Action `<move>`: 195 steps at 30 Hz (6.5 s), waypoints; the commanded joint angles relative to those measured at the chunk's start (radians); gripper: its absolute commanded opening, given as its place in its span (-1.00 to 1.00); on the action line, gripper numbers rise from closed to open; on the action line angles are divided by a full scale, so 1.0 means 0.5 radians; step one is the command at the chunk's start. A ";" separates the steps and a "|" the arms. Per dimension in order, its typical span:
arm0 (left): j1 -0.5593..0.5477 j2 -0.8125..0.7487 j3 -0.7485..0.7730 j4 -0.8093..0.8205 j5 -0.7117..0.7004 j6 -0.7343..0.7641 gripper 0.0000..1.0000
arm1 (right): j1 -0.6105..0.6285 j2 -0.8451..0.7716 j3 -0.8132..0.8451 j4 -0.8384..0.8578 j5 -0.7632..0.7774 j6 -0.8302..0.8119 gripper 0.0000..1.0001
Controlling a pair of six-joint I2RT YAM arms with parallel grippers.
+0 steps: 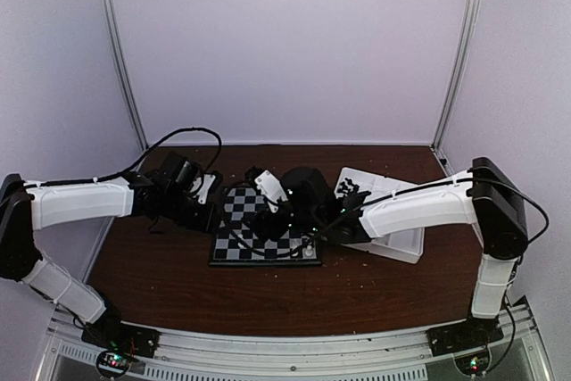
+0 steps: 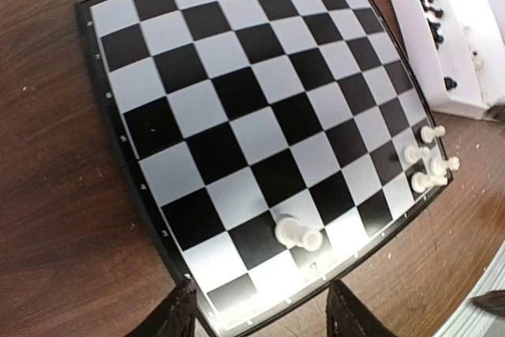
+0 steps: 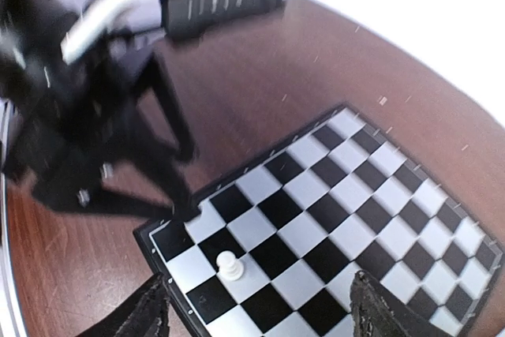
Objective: Set up the chess pieces on the board
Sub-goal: Place the chess piece on the chessboard, then move the chess piece to the chessboard, then pick up the chess piece from the storage box.
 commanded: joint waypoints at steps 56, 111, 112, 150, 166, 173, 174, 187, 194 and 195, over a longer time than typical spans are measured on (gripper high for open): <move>-0.523 0.654 0.673 -0.394 -0.443 0.058 -0.80 | -0.907 -0.833 -0.574 -1.192 0.893 0.498 0.96; -0.683 0.422 0.630 -0.228 -0.612 0.036 0.07 | -1.038 -0.838 -0.494 -1.641 0.640 0.554 0.23; -0.685 0.377 0.607 -0.199 -0.633 0.038 0.10 | -1.060 -0.826 -0.493 -1.667 0.580 0.554 0.17; -0.681 -0.167 0.281 -0.055 -1.147 0.084 0.95 | -1.128 -0.188 -0.196 -1.689 0.085 0.397 -0.69; -0.680 -0.157 0.309 -0.057 -1.152 0.097 0.95 | -1.125 -0.342 -0.106 -1.810 0.110 0.311 -0.96; -0.682 -0.128 0.296 -0.005 -1.135 0.089 0.95 | -0.988 -0.499 0.015 -1.927 0.041 0.198 -0.99; -0.682 -0.125 0.295 -0.001 -1.136 0.084 0.95 | -0.964 -0.514 0.033 -1.927 -0.040 0.175 -0.99; -0.651 -0.135 0.251 0.004 -1.107 0.023 0.95 | -0.473 -0.061 0.728 -2.141 -0.259 0.015 -0.97; -0.518 -0.228 0.120 0.015 -1.012 -0.090 0.95 | -0.327 0.221 1.060 -2.181 -0.319 0.037 -0.95; -0.496 -0.248 0.097 0.019 -0.999 -0.103 0.95 | -0.314 0.253 1.092 -2.186 -0.326 0.039 -0.95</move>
